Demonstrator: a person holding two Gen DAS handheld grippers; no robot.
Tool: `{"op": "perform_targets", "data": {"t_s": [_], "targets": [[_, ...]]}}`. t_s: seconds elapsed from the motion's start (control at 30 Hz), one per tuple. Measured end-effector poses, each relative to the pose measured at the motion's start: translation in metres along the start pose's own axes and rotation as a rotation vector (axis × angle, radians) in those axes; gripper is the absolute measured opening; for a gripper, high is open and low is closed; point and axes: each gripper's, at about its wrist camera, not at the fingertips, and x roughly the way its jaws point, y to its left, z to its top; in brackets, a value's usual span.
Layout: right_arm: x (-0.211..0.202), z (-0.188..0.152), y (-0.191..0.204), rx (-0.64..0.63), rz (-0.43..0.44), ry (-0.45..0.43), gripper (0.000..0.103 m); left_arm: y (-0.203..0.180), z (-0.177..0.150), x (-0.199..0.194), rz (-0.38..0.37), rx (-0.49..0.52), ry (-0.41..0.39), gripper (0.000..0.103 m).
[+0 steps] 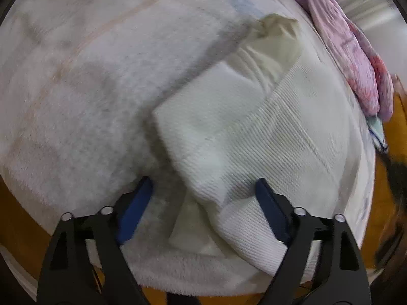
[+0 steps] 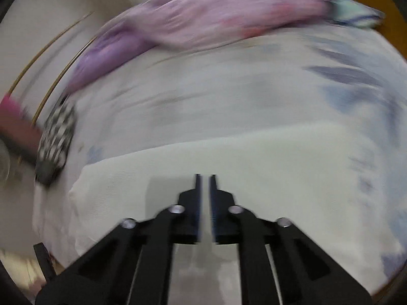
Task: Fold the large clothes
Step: 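Open the left tool and press the folded jacket flat with the right tool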
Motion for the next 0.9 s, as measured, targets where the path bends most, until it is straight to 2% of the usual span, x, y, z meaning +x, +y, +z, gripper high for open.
{"op": "perform_targets", "data": {"t_s": [0.07, 0.17, 0.27, 0.4, 0.5, 0.57, 0.73, 0.77, 0.8, 0.83, 0.87, 0.9], "targets": [[0.042, 0.005, 0.024, -0.049, -0.007, 0.052, 0.002, -0.005, -0.006, 0.001, 0.019, 0.043, -0.018, 0.089], [0.080, -0.007, 0.033, -0.020, -0.021, 0.151, 0.002, -0.004, -0.011, 0.000, 0.004, 0.057, -0.035, 0.089], [0.068, -0.042, 0.036, -0.012, -0.033, 0.165, 0.002, 0.005, -0.013, -0.005, -0.018, 0.052, -0.023, 0.089], [0.040, -0.104, 0.036, -0.012, -0.054, 0.233, 0.002, 0.014, -0.018, -0.010, -0.060, -0.029, -0.007, 0.089], [0.022, -0.138, 0.032, 0.005, -0.059, 0.221, 0.001, 0.023, -0.026, -0.013, -0.089, -0.084, 0.010, 0.089], [0.022, -0.140, 0.023, 0.062, -0.035, 0.222, 0.001, 0.024, -0.027, -0.014, -0.096, -0.094, 0.005, 0.089], [0.028, -0.131, 0.021, 0.071, -0.020, 0.236, 0.000, 0.025, -0.021, -0.009, -0.096, -0.143, 0.027, 0.087], [0.027, -0.131, 0.020, 0.078, -0.013, 0.234, 0.000, 0.022, -0.019, -0.009, -0.084, -0.134, 0.034, 0.075], [0.025, -0.131, 0.020, 0.082, -0.003, 0.231, 0.001, 0.018, -0.018, -0.008, -0.056, -0.116, 0.048, 0.057], [0.022, -0.132, 0.019, 0.079, 0.003, 0.228, 0.003, 0.011, -0.014, -0.005, -0.058, -0.110, 0.063, 0.049], [0.019, -0.133, 0.019, 0.075, 0.005, 0.226, 0.003, 0.010, -0.014, -0.005, -0.084, -0.113, 0.081, 0.037], [0.016, -0.134, 0.021, 0.069, 0.009, 0.224, 0.004, 0.010, -0.014, -0.005, -0.101, -0.125, 0.096, 0.031]]}}
